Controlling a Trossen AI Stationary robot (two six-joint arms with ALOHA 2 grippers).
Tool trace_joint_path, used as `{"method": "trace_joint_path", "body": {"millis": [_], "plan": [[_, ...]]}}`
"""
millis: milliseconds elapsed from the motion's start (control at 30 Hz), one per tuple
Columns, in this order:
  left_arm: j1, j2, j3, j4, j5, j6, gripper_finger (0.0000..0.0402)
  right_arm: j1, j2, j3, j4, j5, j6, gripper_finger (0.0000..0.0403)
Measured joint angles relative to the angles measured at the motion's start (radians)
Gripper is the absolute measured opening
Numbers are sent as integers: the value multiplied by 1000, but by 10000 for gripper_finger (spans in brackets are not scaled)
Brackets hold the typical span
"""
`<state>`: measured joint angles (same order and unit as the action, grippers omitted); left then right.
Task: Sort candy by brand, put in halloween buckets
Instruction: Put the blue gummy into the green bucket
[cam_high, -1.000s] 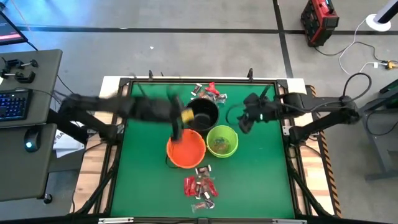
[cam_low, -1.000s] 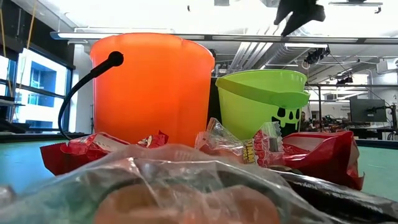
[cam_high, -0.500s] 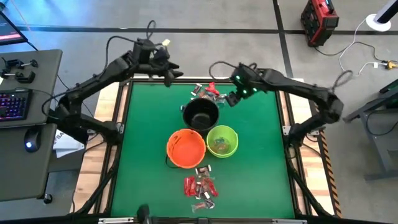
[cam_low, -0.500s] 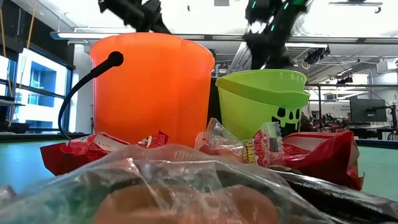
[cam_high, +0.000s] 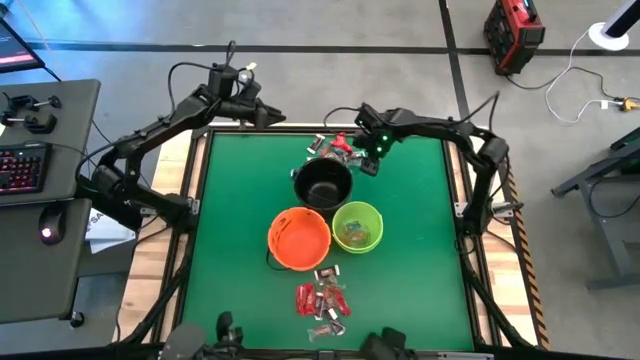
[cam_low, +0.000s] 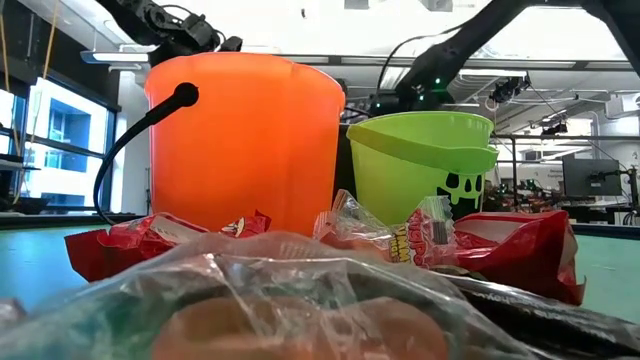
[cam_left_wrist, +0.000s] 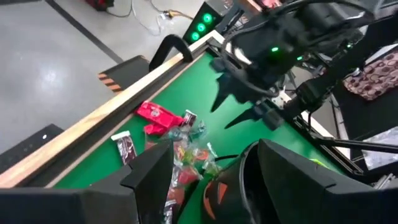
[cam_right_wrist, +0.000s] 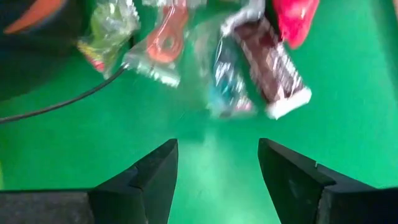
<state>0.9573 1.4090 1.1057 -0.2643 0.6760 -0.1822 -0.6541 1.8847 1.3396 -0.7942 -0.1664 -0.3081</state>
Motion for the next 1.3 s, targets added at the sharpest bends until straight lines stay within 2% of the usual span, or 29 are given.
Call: {"method": "trace_joint_path", "body": {"millis": [267,433,533,667,867,900,1033,1133,1233,1300], "plan": [[-8,0,0,94,-5,-68,225,0,60,0,118,-2,-219,215],[-8,0,0,107,-8,-87,225,0,88,0,127,-2,-249,211],[-8,0,0,107,-10,-87,225,2,88,0,147,-2,-250,195],[-8,0,0,107,-15,-88,225,1,88,0,156,0,-276,145],[-8,0,0,107,-19,-121,225,1,90,0,124,8,-279,24],[-8,0,0,108,-19,-136,225,1,86,0,104,8,-267,13],[-8,0,0,133,-18,-192,225,1,20,0,-9,-3,-233,17],[-8,0,0,159,-19,-192,225,1,-64,0,-70,-16,-194,6],[-8,0,0,166,-18,-191,225,5,-175,0,-127,-80,-117,6],[-8,0,0,165,-13,-178,225,18,-251,0,-153,-158,-33,4]]}}
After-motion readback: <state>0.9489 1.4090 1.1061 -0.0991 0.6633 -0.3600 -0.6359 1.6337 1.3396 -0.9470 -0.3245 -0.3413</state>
